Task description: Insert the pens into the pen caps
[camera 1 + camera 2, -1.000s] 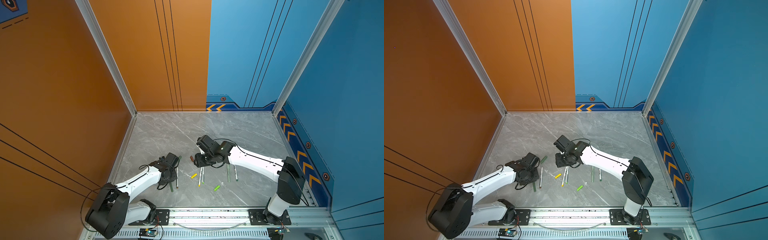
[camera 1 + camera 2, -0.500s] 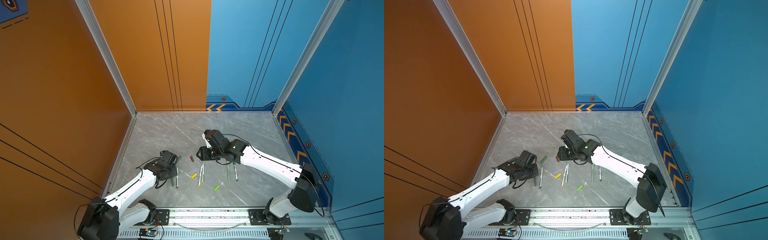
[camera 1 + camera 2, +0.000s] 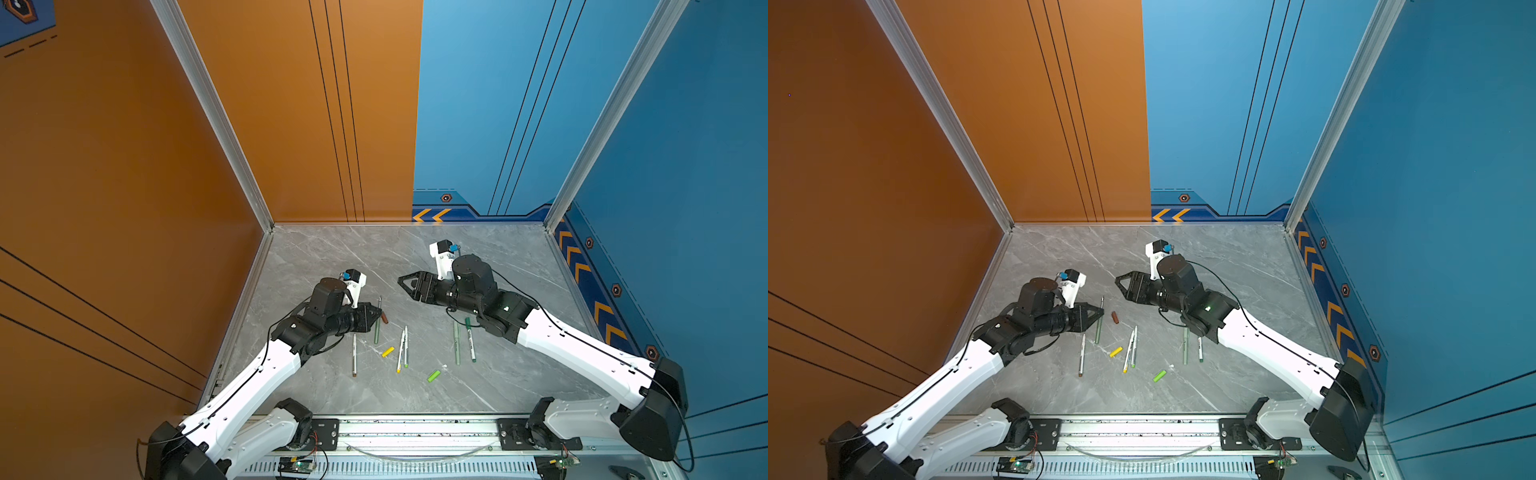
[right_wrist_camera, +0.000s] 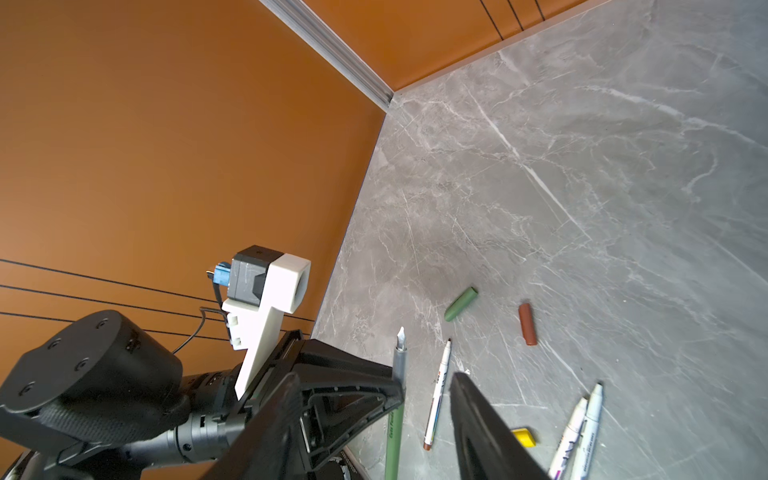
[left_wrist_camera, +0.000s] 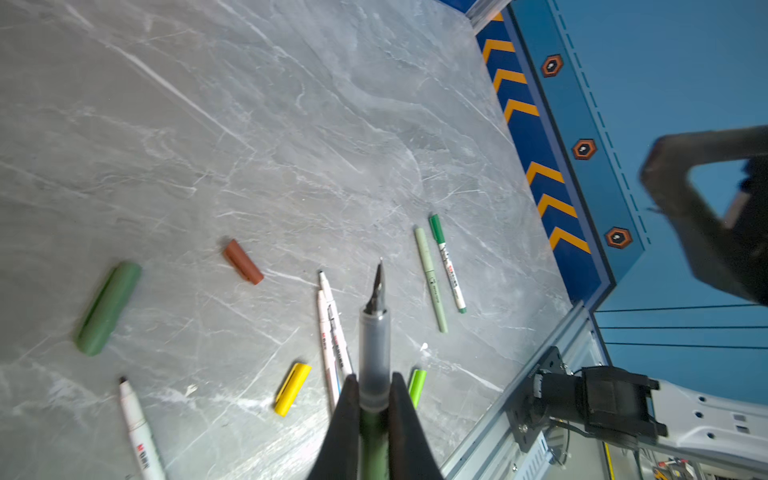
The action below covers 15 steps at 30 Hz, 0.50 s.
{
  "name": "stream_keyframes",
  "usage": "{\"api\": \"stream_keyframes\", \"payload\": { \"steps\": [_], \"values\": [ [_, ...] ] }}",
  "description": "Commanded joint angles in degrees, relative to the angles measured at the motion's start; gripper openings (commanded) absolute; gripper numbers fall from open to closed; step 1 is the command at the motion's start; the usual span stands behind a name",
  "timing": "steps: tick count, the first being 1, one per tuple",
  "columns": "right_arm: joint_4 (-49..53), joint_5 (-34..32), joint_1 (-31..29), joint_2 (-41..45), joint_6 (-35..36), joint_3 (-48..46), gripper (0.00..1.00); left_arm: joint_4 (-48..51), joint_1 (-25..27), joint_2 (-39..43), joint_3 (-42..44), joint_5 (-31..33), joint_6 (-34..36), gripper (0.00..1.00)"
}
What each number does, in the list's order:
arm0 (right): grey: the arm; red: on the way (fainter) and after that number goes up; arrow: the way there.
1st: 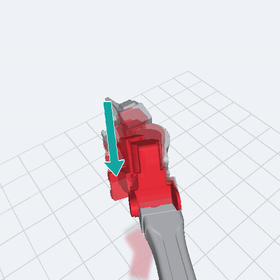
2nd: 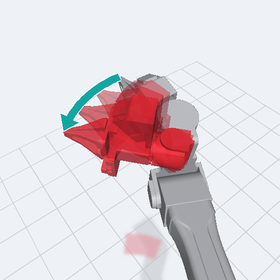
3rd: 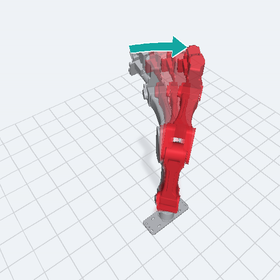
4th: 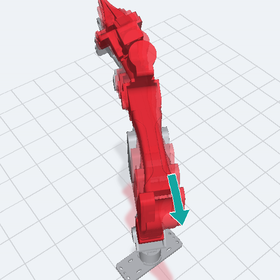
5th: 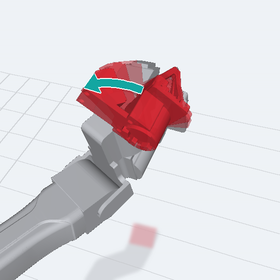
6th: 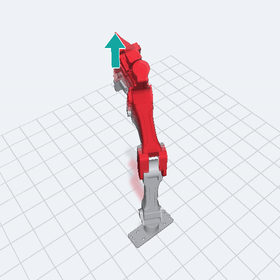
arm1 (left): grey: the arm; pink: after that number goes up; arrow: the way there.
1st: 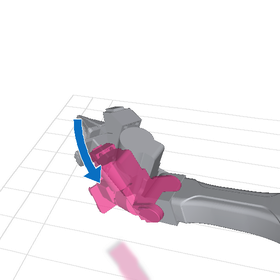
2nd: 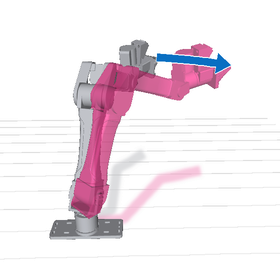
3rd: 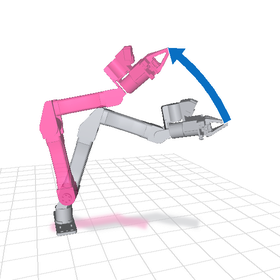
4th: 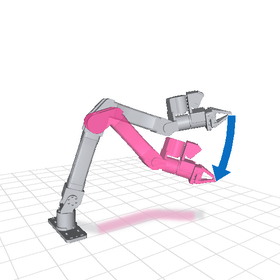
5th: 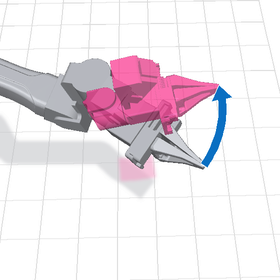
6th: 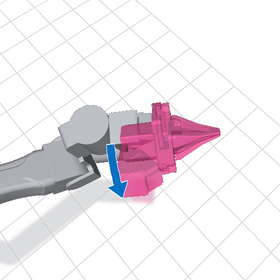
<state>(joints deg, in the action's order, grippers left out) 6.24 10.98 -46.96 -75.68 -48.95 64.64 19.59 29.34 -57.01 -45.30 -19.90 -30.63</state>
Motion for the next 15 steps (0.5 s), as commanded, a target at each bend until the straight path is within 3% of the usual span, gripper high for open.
{"api": "stream_keyframes", "payload": {
  "steps": [1, 15],
  "values": [
    [-1.0, 1.2, -0.8, -2.9, 0.5, 2.2, 0.6, -3.4, 1.6, -0.4, -2.4, -3.2, 0.3, 0.0],
    [1.1, 2.0, -2.2, -9.1, -0.7, 5.1, 0.52, -5.3, 3.9, -0.1, -2.8, 1.4, -0.8, 0.0]
  ]
}}
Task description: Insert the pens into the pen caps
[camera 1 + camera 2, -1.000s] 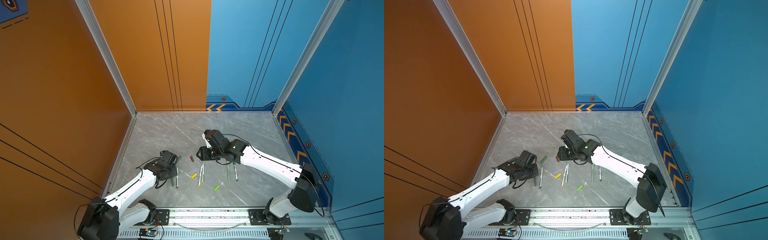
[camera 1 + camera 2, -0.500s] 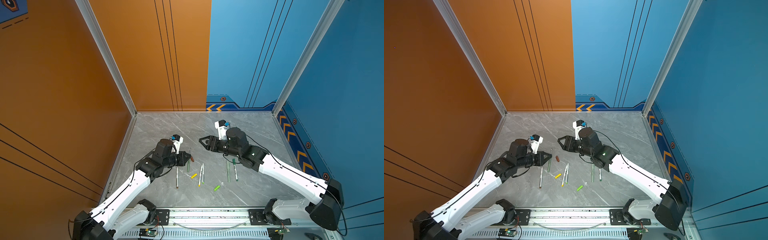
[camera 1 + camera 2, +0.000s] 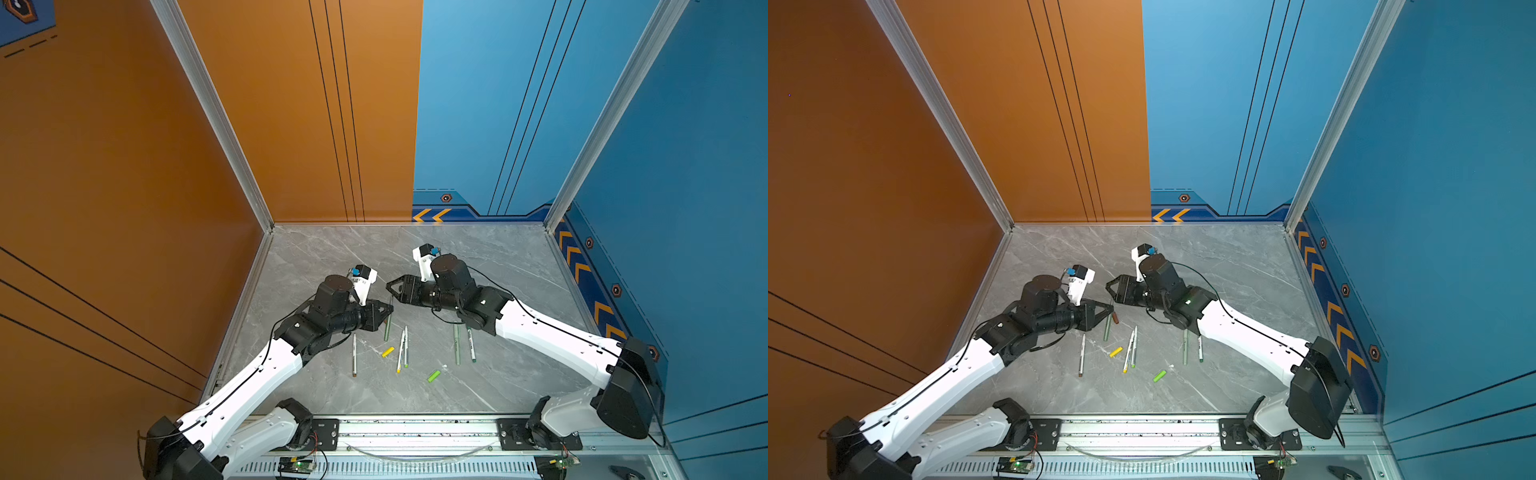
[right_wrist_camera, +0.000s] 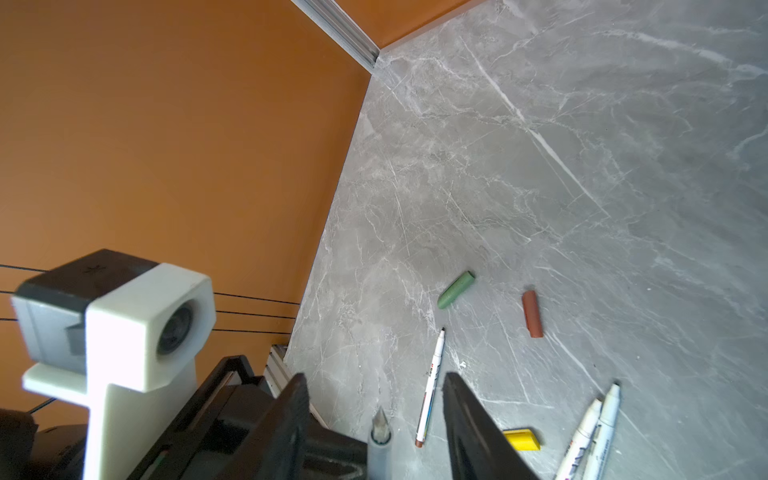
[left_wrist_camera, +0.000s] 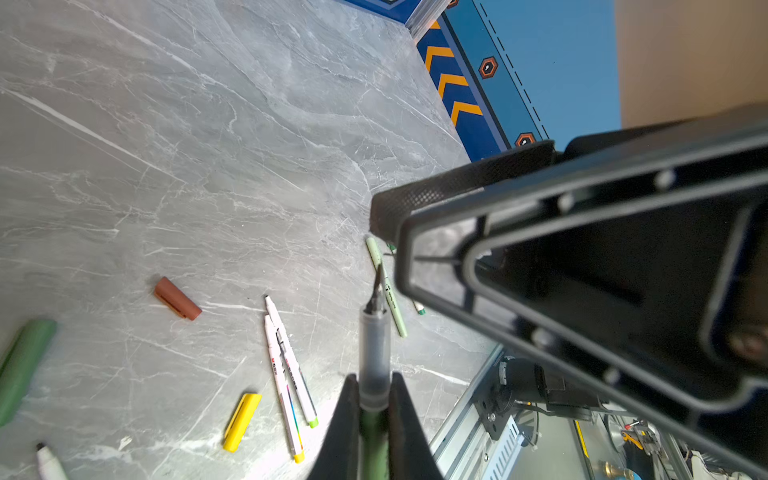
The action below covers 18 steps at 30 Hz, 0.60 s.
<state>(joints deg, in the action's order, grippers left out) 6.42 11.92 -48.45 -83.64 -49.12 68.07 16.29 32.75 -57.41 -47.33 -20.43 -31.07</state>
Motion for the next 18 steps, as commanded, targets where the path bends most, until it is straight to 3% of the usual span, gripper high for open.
{"api": "stream_keyframes", "payload": {
  "steps": [1, 8, 14, 18],
  "values": [
    [0.9, 1.1, -1.0, -1.4, -0.7, 1.6, 0.5, -2.5, 0.6, 0.3, -0.5, 2.3, -0.6, 0.0],
    [0.9, 1.3, -2.4, -3.0, -1.8, 0.9, 0.43, -4.7, 0.7, -0.3, -0.2, 3.0, -1.4, 0.0],
    [0.8, 0.6, -2.4, -3.0, -2.5, 1.2, 0.23, -4.9, 0.8, -0.1, 0.2, 4.2, -1.7, 0.0],
    [0.6, 0.6, -2.2, -3.1, -3.4, 1.3, 0.15, -5.0, 0.8, 0.1, 0.5, 4.0, -1.9, 0.0]
  ]
}}
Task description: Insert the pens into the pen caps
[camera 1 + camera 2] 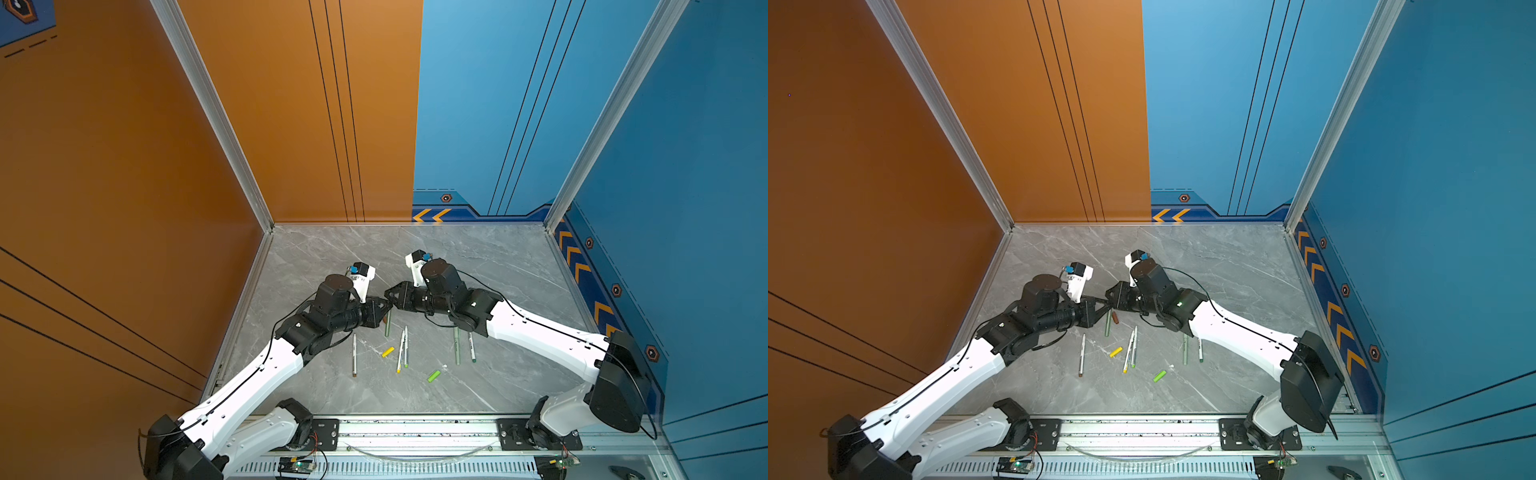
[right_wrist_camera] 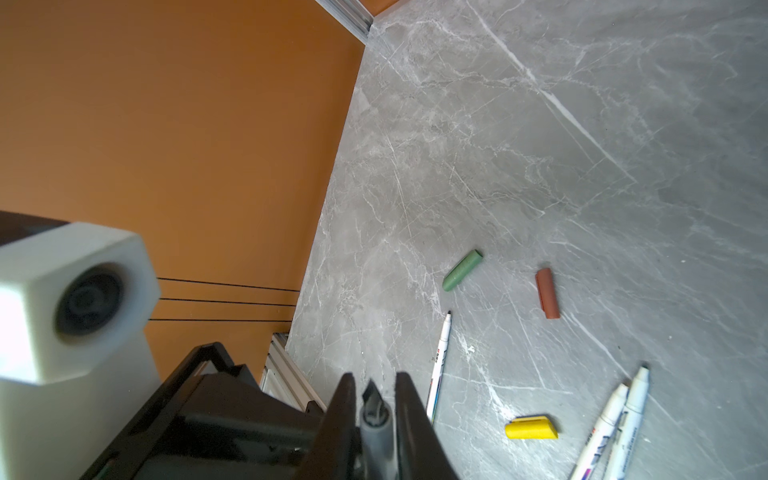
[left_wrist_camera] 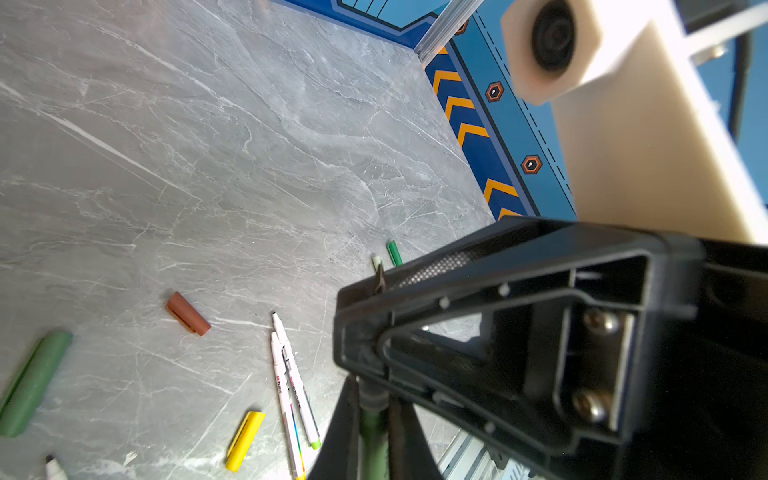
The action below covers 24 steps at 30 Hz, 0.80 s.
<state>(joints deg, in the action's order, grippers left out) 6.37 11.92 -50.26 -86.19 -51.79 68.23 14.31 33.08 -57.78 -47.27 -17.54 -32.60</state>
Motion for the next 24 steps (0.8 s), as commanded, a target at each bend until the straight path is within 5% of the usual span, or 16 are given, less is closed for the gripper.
{"api": "stream_keyframes", "payload": {
  "steps": [1, 7, 13, 24],
  "values": [
    [0.6, 0.6, -0.2, -0.6, -0.8, 1.2, 0.13, -3.1, 0.6, 0.5, 0.4, 1.0, -0.4, 0.0],
    [0.5, 0.2, 0.3, -0.2, -1.5, 1.3, 0.06, -3.0, 0.6, 1.2, 1.1, -0.3, 0.2, 0.04],
    [0.6, -0.1, 1.1, 0.7, -1.4, 1.8, 0.06, -0.3, 0.6, 3.0, 2.0, -1.7, 1.4, 0.45],
    [0.0, -0.2, 1.2, 1.6, -1.5, 1.3, 0.06, 1.5, 0.7, 2.3, 3.6, -3.0, 2.0, 0.46]
  ]
}}
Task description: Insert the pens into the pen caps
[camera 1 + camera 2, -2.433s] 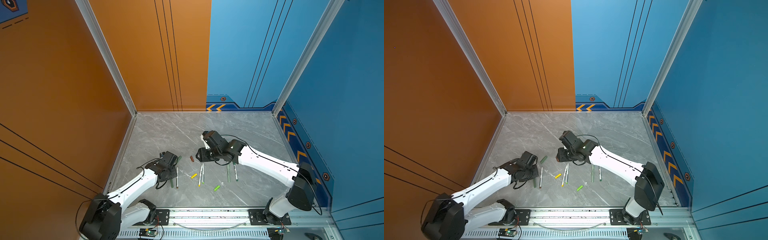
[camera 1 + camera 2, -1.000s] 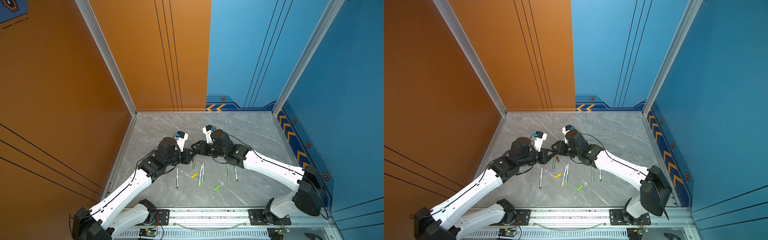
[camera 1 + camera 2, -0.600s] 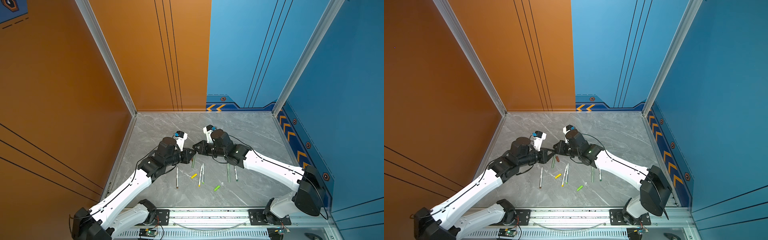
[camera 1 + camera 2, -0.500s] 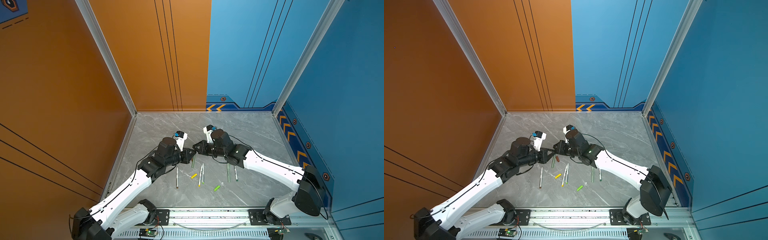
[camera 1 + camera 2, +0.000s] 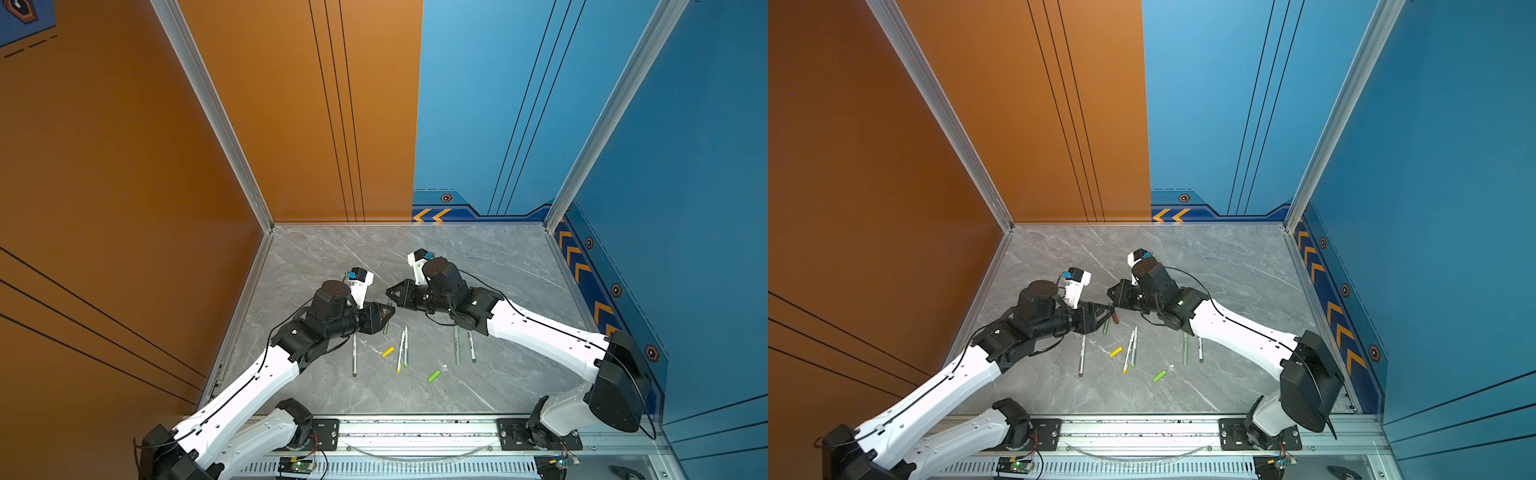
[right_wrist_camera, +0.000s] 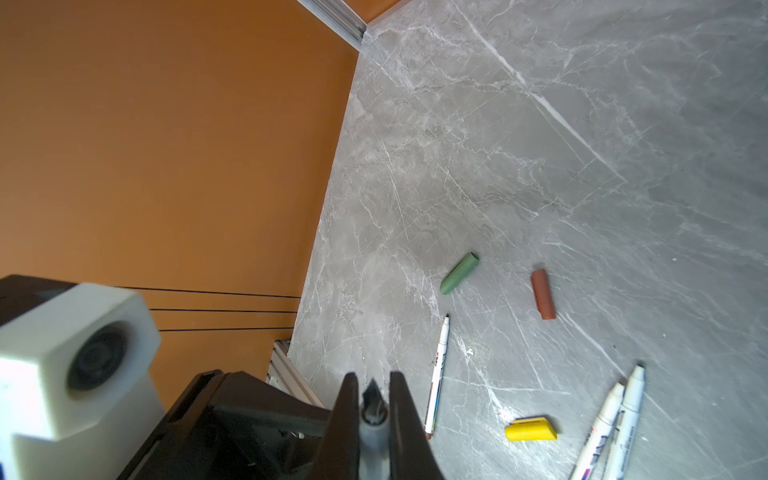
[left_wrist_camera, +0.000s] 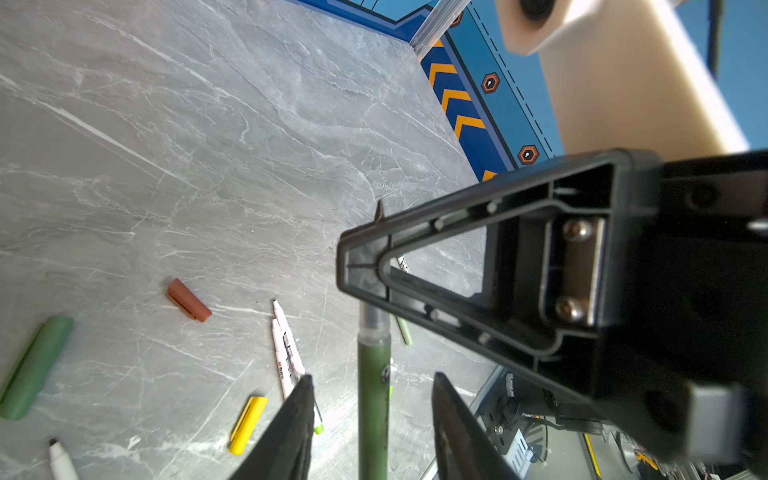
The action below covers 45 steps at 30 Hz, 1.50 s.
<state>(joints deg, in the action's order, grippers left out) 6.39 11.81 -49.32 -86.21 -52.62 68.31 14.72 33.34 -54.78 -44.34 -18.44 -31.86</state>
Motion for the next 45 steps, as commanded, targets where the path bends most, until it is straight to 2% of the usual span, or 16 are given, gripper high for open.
{"api": "stream_keyframes", "payload": {
  "steps": [1, 4, 9, 15, 18, 20, 24, 26, 29, 37, 45],
  "values": [
    [0.0, 0.0, 0.3, 1.7, -0.8, 1.2, 0.06, 1.0, 0.4, -1.0, 0.6, -2.3, 1.4, 0.44],
    [-0.1, 0.3, 0.3, 1.7, -0.9, 1.3, 0.06, 1.1, 0.3, -1.5, 0.6, -2.0, 1.5, 0.38],
    [-0.2, 0.6, 0.3, 1.8, -1.2, 1.0, 0.06, 1.0, 0.4, -1.9, 0.4, -1.2, 1.7, 0.2],
    [-0.2, 0.6, 0.4, 1.9, -1.0, 0.8, 0.08, 1.1, 0.4, -1.8, 0.6, -0.5, 1.7, 0.05],
    [-0.2, 1.0, 0.6, 1.9, -0.7, 0.8, 0.23, 1.2, 0.4, -1.6, 0.7, 0.2, 1.8, 0.03],
    [-0.2, 1.0, 0.7, 2.1, 0.4, 0.7, 0.39, 2.8, 0.2, -1.4, 0.4, 2.2, 1.8, 0.02],
    [2.4, -2.1, 0.8, 2.4, 2.4, 0.6, 0.51, 10.3, -0.5, -0.5, -0.8, 12.3, 1.3, 0.0],
    [6.4, -5.2, 0.8, 1.9, 4.0, 1.7, 0.53, 14.5, -2.0, 0.2, -1.1, 17.8, 0.2, 0.0],
    [11.8, -8.7, 0.6, 0.3, 6.3, 3.5, 0.54, 18.0, -5.2, 1.8, -0.4, 20.5, -0.9, 0.0],
    [17.4, -12.8, -0.3, -5.9, 11.5, 6.8, 0.54, 19.0, -11.5, 6.4, 1.5, 19.8, 0.4, 0.0],
    [22.5, -10.2, -1.9, -17.8, 19.9, 15.7, 0.54, 19.8, -14.0, 11.0, 3.0, 20.2, -2.8, 0.0]
  ]
}}
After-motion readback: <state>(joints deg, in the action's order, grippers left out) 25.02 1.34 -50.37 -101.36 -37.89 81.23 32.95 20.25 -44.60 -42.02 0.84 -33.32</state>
